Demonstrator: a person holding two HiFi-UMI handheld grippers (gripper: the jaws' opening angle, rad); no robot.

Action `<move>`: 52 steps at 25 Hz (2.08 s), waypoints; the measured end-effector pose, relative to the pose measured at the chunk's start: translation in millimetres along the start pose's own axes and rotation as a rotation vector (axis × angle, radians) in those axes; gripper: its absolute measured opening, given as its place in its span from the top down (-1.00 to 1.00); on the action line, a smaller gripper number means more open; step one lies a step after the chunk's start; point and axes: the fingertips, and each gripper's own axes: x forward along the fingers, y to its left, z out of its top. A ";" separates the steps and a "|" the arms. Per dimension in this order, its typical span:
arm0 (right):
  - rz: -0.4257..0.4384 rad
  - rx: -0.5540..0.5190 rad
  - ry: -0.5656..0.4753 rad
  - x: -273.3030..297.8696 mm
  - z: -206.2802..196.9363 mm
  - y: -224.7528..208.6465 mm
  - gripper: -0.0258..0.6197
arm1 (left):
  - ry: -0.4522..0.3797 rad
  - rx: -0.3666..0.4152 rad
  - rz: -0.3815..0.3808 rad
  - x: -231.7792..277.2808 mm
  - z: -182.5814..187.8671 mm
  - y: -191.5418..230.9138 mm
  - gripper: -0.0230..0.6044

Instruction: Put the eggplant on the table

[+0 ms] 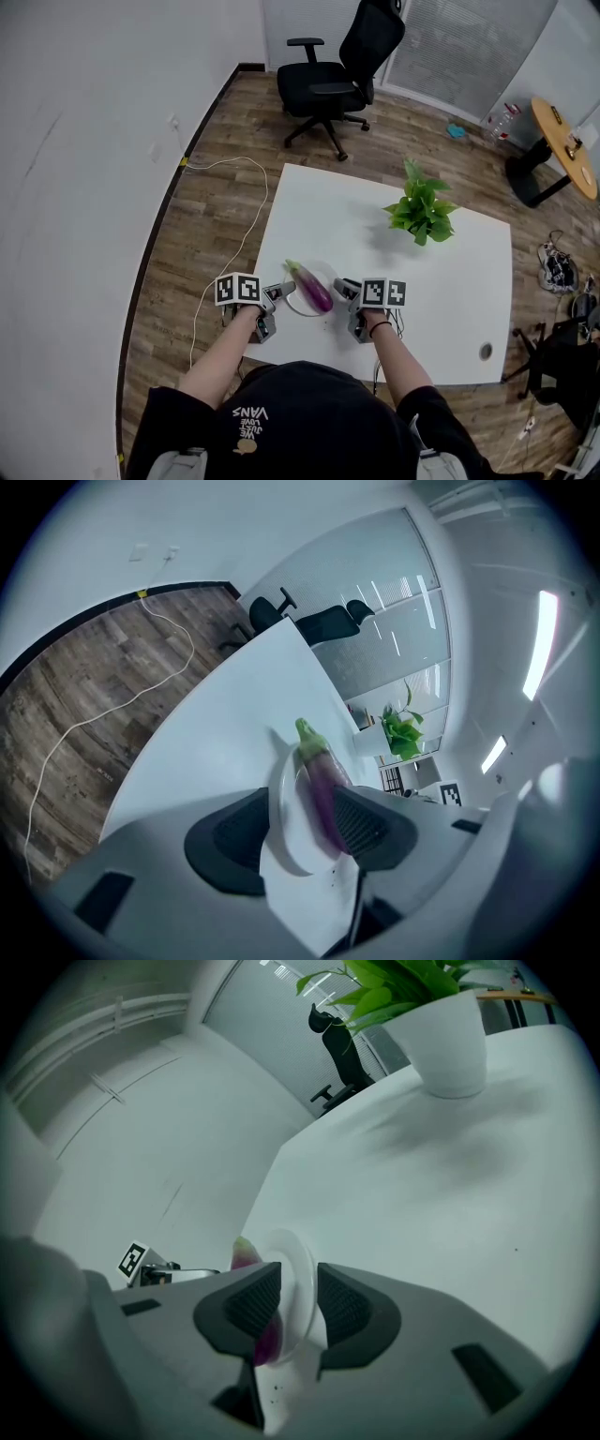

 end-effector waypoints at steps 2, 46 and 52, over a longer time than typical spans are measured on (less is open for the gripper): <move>-0.014 -0.023 -0.003 -0.8 1.3 0.3 0.57 | -0.011 0.009 0.010 -2.6 1.1 2.1 0.28; -0.013 -0.722 -0.646 -135.0 43.1 149.4 0.86 | -0.703 0.986 0.045 -127.3 17.4 -161.0 0.89; -0.028 -0.732 -0.649 -138.8 41.0 151.1 0.86 | -0.686 0.998 0.037 -125.3 11.2 -163.5 0.89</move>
